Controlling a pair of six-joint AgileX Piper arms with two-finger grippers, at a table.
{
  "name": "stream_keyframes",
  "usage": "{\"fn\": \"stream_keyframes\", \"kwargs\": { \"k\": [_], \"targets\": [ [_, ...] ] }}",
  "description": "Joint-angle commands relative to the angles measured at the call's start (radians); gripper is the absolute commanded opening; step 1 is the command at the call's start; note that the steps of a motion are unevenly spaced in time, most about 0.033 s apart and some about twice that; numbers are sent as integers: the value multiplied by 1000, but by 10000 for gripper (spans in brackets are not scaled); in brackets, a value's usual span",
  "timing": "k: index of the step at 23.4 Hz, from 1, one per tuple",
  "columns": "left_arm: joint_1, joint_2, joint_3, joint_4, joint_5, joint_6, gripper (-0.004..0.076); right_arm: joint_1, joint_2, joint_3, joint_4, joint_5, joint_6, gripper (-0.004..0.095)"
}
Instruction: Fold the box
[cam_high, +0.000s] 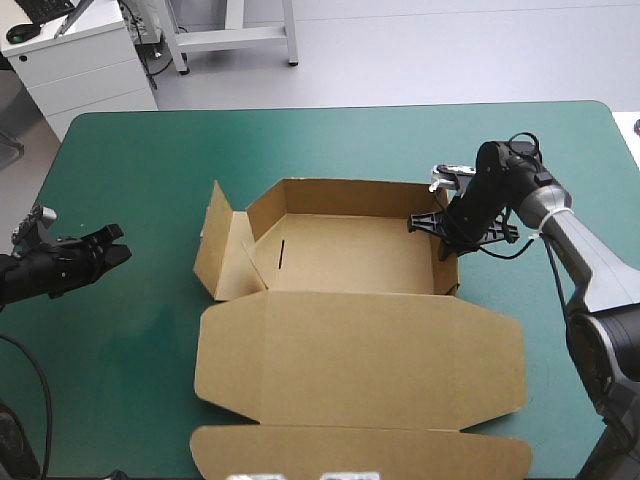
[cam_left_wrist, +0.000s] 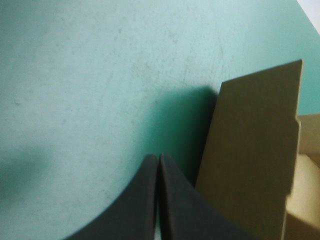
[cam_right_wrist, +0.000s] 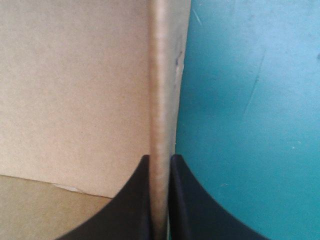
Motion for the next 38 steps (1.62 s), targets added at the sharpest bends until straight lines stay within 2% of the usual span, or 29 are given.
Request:
{"fn": "stream_keyframes", "kwargs": {
  "k": [1, 5, 9, 12, 15, 17, 19, 20, 21, 22, 24, 32, 36, 38],
  "targets": [
    [1, -37, -23, -33, 0, -2, -10, 1, -108, -25, 64, 36, -104, -1],
    [1, -37, -23, -11, 15, -2, -10, 1, -220, -25, 53, 36, -180, -1],
    [1, -37, -23, -6, 28, 50, -10, 1, -420, -25, 54, 27, -277, -1],
    [1, -37, -23, 2, 92, 120, -10, 1, -552, -25, 60, -63, -352, -8],
    [1, -37, -23, -73, 142, 137, -6, 1, -590, -25, 90, -114, -352, -20],
    [1, -37, -23, -107, 181, 184, 23, 1, -588, -25, 96, -132, -352, -20],
    [1, -37, -23, -114, 201, 228, 143, 1, -576, -25, 96, -134, -334, -20],
    [1, -37, -23, -119, 203, 230, 276, 1, -564, -25, 96, -134, -323, -20],
    [1, -37, -23, -120, 203, 230, 348, 1, -558, -25, 96, -134, -323, -20],
    [1, -37, -23, -143, 201, 220, 467, 1, -544, -25, 96, -141, -323, -20],
    [-4, -37, -23, -151, 208, 143, 517, 1, -518, -25, 96, -161, -286, -20],
    [-178, -37, -25, -153, 230, 182, 515, 1, -427, -27, 126, -214, -259, -20],
    [-203, -37, -39, -237, 305, 215, 515, -1, -380, -31, 123, -218, -255, -20],
    [-210, -37, -39, -379, 399, 271, 515, -1, -360, -36, 95, -223, -243, -20]
  ]
}}
